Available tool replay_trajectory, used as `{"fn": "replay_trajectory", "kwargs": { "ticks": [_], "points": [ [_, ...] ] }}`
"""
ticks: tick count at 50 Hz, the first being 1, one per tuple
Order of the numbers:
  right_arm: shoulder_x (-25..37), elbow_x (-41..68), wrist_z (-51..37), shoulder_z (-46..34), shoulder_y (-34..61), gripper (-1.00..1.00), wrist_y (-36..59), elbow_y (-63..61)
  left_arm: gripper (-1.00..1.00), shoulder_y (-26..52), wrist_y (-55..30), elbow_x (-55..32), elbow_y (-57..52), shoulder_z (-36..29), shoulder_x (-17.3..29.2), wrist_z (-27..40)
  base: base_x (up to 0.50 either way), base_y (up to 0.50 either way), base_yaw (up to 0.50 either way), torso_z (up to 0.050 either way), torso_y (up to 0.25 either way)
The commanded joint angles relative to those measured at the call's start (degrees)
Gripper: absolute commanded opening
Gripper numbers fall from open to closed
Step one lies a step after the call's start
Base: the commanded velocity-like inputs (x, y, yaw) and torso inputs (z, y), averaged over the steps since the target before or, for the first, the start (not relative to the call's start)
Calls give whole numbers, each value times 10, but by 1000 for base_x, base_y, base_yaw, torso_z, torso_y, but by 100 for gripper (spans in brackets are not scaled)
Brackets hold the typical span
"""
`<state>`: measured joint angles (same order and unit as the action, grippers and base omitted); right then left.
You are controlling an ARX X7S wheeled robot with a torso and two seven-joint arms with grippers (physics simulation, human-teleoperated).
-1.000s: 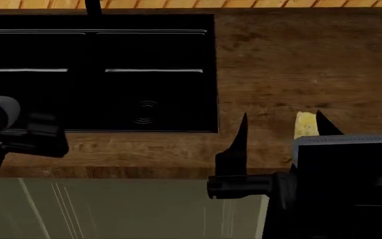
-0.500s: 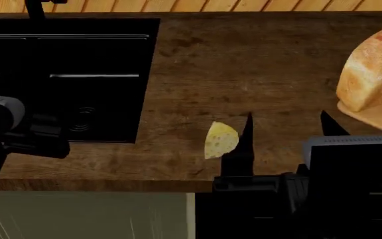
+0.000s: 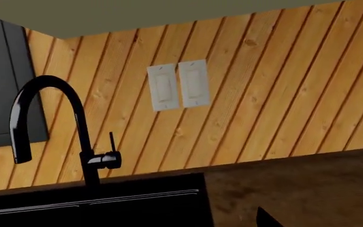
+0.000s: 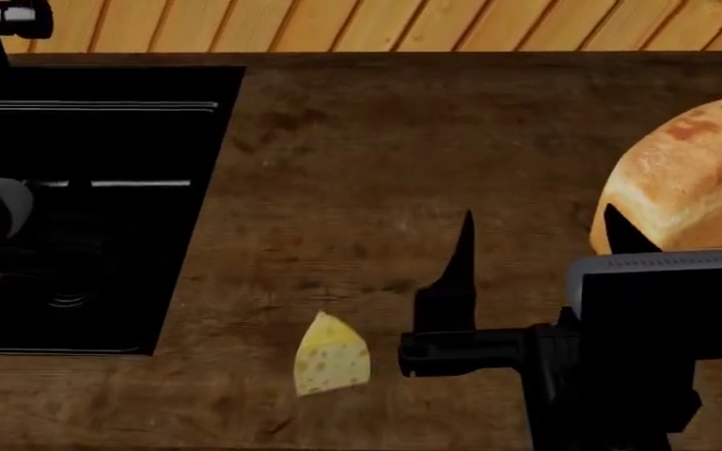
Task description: Pick up the wedge of cheese and place it on the slice of bread to prepare a simple cheese on bread dish.
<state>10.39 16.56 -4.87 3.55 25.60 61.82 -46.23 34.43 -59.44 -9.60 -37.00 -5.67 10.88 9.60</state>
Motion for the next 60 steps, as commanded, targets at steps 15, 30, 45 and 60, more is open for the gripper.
{"fn": "replay_trajectory", "kwargs": {
  "ticks": [15,30,45,60],
  "points": [
    [12,36,-15,27,72,100,97,-69,100,-1,5,-5,0,1,3,10,356,-106,0,0,0],
    [16,43,-15,28,59,100,84,-68,100,2,1,-11,0,-1,5,12,386,-146,0,0,1],
    [4,69,-13,53,40,100,91,-98,100,2,6,-9,-2,1,7,24,234,-6,0,0,1],
    [33,310,-99,138,25,100,114,-137,100,-62,10,73,-36,209,78,114,0,0,0,0,0]
  ]
}}
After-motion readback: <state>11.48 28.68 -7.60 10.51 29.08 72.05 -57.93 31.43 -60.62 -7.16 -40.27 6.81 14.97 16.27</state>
